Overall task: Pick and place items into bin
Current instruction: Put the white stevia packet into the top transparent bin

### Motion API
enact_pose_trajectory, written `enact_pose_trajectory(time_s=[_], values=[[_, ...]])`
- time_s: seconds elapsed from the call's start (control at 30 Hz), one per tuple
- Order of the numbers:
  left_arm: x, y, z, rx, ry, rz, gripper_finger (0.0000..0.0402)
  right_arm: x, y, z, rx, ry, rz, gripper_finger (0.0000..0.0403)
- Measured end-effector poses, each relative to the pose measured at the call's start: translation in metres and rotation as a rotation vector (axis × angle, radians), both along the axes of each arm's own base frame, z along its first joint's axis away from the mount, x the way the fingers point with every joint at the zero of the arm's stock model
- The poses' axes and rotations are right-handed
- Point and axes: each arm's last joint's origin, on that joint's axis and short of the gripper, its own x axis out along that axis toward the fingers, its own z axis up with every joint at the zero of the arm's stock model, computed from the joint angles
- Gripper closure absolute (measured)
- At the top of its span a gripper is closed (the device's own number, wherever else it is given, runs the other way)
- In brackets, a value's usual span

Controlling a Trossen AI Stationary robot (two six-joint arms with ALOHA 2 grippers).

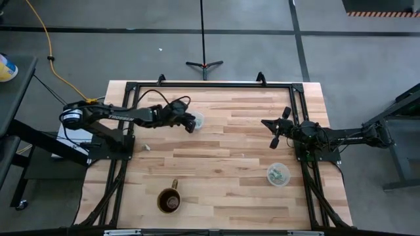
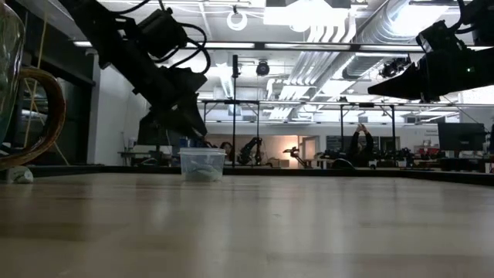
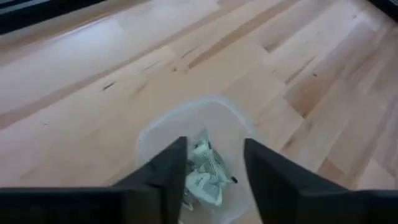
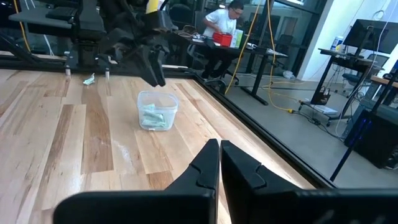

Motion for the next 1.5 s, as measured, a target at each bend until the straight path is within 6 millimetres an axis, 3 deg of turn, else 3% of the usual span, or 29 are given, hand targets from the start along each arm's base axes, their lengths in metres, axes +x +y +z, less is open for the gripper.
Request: enact_pose_trajectory(time_s=[0.17,0.3,0.47,0.7,0.87,1.1,1.5], values=[[-0.008,-0.007,0.008,-0.094,0.0,-0.127,0.0148,0.0,0.0,0.0,0.0,0.001,0.0,0.0395],[-0.028,-0.018,0.013,-0.293,0.07,-0.192,0.0132,0.0,0.0,-0.001,0.0,0.007,0.0,0.0395],[-0.064,-0.03,0.013,-0.583,0.256,-0.052,0.013,0.0,0.0,-0.001,0.0,0.008,0.0,0.0398],[-0.102,-0.042,0.01,-0.763,0.551,0.121,0.0129,0.0,0.0,-0.001,0.0,0.012,0.0,0.0396],[-0.11,-0.044,0.009,-0.78,0.64,0.146,0.0129,0.0,0.0,-0.001,0.0,0.012,0.0,0.04],[-0.114,-0.042,0.004,-0.641,0.698,0.075,0.0129,0.0,0.0,-0.001,0.005,0.01,0.0,0.0402],[-0.114,-0.042,-0.003,-0.597,0.719,-0.033,0.0129,0.0,0.0,-0.001,0.007,0.009,0.0,0.0402]])
